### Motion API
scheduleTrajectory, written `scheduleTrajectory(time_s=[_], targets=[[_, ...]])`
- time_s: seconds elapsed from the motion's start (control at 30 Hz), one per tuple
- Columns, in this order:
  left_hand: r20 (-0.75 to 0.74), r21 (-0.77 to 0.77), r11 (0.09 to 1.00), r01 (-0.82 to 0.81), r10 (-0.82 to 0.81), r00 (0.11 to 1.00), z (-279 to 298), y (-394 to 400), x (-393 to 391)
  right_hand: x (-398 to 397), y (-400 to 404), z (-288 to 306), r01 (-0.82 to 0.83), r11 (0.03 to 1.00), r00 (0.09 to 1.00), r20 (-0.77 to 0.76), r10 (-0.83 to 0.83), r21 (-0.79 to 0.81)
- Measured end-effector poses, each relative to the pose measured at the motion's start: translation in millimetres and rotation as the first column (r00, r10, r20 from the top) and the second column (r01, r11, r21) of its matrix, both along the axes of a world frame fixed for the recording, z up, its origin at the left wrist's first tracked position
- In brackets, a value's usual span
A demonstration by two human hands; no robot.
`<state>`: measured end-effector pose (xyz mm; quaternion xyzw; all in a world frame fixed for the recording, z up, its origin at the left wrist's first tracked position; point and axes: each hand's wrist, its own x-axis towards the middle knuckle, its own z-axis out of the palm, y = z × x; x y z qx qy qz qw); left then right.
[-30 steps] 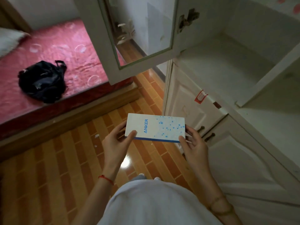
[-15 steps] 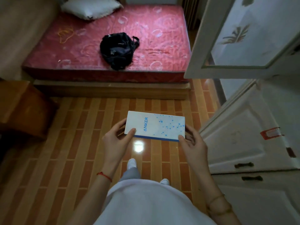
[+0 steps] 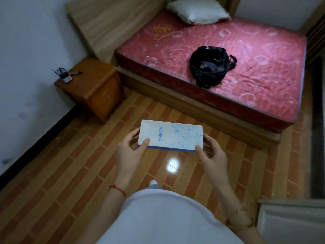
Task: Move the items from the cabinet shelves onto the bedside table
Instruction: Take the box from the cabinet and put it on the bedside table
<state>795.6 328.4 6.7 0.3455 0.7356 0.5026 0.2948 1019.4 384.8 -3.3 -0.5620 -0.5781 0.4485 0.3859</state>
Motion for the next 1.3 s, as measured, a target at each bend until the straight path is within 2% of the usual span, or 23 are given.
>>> scheduleTrajectory(time_s=[0.2, 0.53, 0.77, 1.03, 1.3], targets=[[-0.049, -0.022, 0.99, -0.137, 0.136, 0.989, 5, 22, -111, -116, 57, 5, -0.174, 0.985, 0.985, -0.017, 0.175, 0.013], [-0.015, -0.063, 0.942, -0.33, 0.33, 0.944, -13, 86, -228, -257, 167, -16, -0.372, 0.928, 0.928, 0.022, 0.372, -0.016], [-0.006, -0.065, 0.889, -0.453, 0.454, 0.891, -30, 191, -322, -370, 302, -28, -0.489, 0.872, 0.871, 0.049, 0.489, -0.002], [-0.039, -0.019, 0.807, -0.59, 0.589, 0.807, -13, 326, -440, -520, 461, -12, -0.639, 0.769, 0.766, 0.121, 0.631, 0.029], [-0.057, -0.041, 0.756, -0.653, 0.651, 0.757, -36, 426, -563, -665, 578, -32, -0.711, 0.703, 0.698, 0.13, 0.704, 0.005]])
